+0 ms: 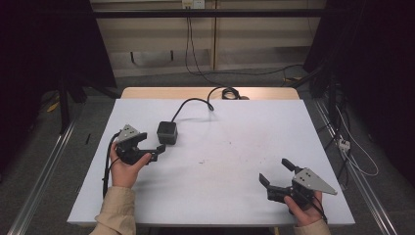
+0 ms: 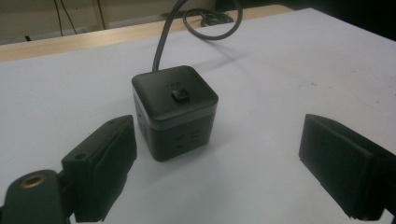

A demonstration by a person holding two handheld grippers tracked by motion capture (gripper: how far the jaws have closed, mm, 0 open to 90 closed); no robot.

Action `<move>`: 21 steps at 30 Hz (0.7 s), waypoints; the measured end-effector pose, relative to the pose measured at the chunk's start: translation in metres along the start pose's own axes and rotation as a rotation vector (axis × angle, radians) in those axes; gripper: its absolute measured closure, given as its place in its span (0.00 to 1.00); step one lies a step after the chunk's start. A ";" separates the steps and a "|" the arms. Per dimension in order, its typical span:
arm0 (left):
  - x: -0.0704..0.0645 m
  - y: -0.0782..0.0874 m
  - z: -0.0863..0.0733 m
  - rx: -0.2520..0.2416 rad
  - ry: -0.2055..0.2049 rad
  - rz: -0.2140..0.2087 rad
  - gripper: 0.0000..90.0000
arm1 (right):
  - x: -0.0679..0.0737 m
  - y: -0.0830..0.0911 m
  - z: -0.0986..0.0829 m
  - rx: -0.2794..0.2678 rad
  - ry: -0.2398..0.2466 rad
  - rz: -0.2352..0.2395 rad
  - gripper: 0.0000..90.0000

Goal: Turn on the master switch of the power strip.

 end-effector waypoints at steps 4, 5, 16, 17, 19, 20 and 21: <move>-0.001 0.007 -0.003 -0.014 0.009 -0.008 0.11 | 0.000 0.000 0.000 0.000 0.003 0.002 0.06; -0.001 0.009 -0.004 -0.014 0.008 -0.006 0.11 | 0.000 0.000 0.000 0.000 0.004 0.002 0.06; -0.005 0.023 -0.013 -0.031 0.000 -0.014 0.09 | 0.000 0.000 0.000 0.000 0.004 0.000 0.06; -0.005 0.025 -0.015 -0.031 -0.003 -0.015 0.09 | -0.001 0.000 0.000 0.000 0.004 0.000 0.06; -0.005 0.028 -0.017 -0.033 -0.007 -0.015 0.08 | -0.001 0.000 0.000 0.000 0.005 0.000 0.06; -0.005 0.030 -0.018 -0.036 -0.009 -0.016 0.08 | -0.001 0.000 0.000 0.000 0.004 0.000 0.06; -0.005 0.031 -0.019 -0.035 -0.010 -0.019 0.08 | -0.001 0.000 0.000 0.000 0.005 0.001 0.06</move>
Point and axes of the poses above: each handheld gripper's, and its own axes: y roughly backward along the jaws, z roughly out of its top, x roughly to its left, the point moved 10 cm from there along -y, roughly forward along the jaws, and after that the axes turned 13 degrees about -y, right-handed, at the moved point
